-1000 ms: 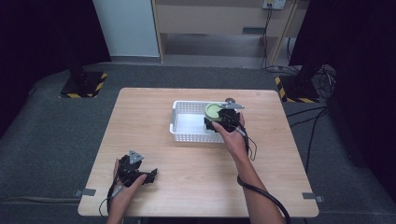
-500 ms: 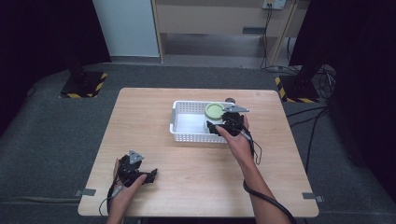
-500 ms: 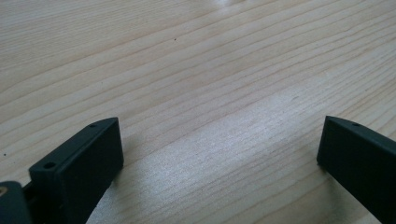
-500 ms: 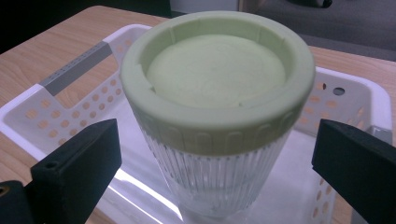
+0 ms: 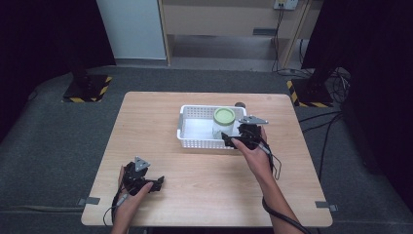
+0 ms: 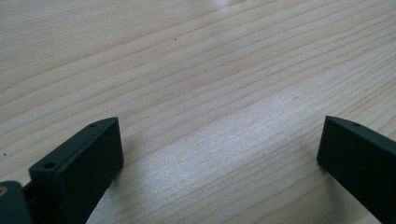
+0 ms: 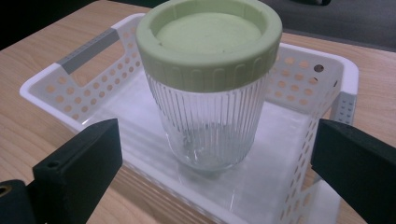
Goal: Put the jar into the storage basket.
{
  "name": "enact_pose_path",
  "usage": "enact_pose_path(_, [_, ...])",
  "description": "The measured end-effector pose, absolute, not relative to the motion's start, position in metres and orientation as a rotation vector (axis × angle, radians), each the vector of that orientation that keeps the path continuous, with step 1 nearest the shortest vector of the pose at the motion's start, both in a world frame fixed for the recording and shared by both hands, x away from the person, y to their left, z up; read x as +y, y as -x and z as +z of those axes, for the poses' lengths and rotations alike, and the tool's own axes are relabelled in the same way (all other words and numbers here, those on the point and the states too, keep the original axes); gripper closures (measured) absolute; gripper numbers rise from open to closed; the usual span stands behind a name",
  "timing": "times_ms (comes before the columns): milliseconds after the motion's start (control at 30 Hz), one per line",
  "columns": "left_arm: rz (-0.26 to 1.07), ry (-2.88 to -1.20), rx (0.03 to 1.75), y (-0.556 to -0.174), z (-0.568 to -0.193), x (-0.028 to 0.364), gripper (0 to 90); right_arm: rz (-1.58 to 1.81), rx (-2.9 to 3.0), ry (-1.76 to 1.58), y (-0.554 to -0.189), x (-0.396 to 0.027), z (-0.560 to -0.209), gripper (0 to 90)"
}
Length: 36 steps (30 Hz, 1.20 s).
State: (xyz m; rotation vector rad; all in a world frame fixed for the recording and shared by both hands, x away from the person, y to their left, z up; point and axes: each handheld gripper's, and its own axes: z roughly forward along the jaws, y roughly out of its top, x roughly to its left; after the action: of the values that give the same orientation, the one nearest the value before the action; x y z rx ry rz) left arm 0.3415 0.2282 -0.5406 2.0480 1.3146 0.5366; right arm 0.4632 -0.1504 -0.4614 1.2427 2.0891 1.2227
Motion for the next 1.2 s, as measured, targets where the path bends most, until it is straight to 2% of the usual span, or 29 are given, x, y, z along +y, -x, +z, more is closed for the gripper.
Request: enact_pose_path(1200, [0.537, -2.048, 1.315, -0.341, -0.541, 0.228, 0.0, 1.207, 2.115, -1.233, -0.409, -0.190, -0.473, 1.9])
